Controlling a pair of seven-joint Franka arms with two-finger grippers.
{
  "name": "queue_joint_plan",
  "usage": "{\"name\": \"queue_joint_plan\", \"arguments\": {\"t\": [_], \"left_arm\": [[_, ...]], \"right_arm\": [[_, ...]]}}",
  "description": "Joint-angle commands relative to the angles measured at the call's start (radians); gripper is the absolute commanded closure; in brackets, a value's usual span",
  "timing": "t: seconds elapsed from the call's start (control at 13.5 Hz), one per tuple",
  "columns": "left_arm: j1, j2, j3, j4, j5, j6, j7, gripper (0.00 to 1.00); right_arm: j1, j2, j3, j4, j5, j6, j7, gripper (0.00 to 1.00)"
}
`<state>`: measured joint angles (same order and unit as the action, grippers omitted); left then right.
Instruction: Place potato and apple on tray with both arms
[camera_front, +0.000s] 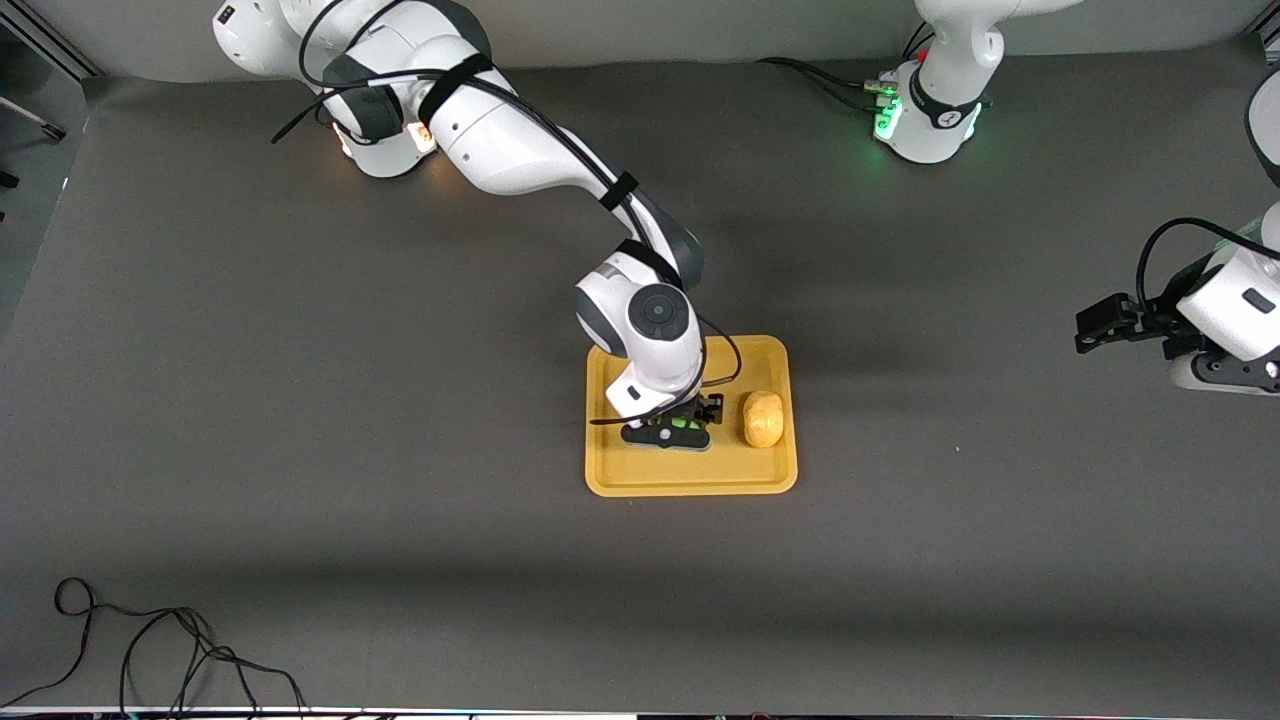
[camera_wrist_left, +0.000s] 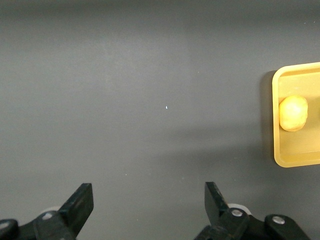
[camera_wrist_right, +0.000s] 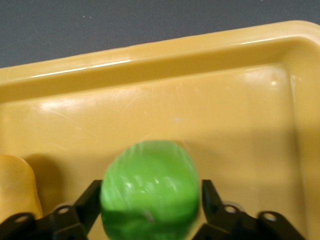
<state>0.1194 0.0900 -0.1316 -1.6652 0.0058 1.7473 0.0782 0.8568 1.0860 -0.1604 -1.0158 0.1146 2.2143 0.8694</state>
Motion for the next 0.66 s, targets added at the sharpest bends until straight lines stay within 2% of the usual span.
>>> {"name": "queue_joint_plan", "arguments": {"t": [0.0,0.3,0.59], "left_arm": [[-0.007,-0.026,0.007,-0.028,0.003,0.021,0.012,0.01],[-0.011,-0.027,0.007,-0.028,0.003,0.023,0.002,0.01],[-0.011,-0.033,0.006,-0.03,0.003,0.026,-0.005,0.01]], "right_arm": [[0.005,-0.03,-0.018,0.042,0.016,-0.112,0.026,0.0],[-0.019,-0.219,-0.028,0.042,0.017,-0.373,0.019,0.0],[-0.113,-0.418,-0.024,0.029,0.013,-0.574,-0.05,0.0]]}}
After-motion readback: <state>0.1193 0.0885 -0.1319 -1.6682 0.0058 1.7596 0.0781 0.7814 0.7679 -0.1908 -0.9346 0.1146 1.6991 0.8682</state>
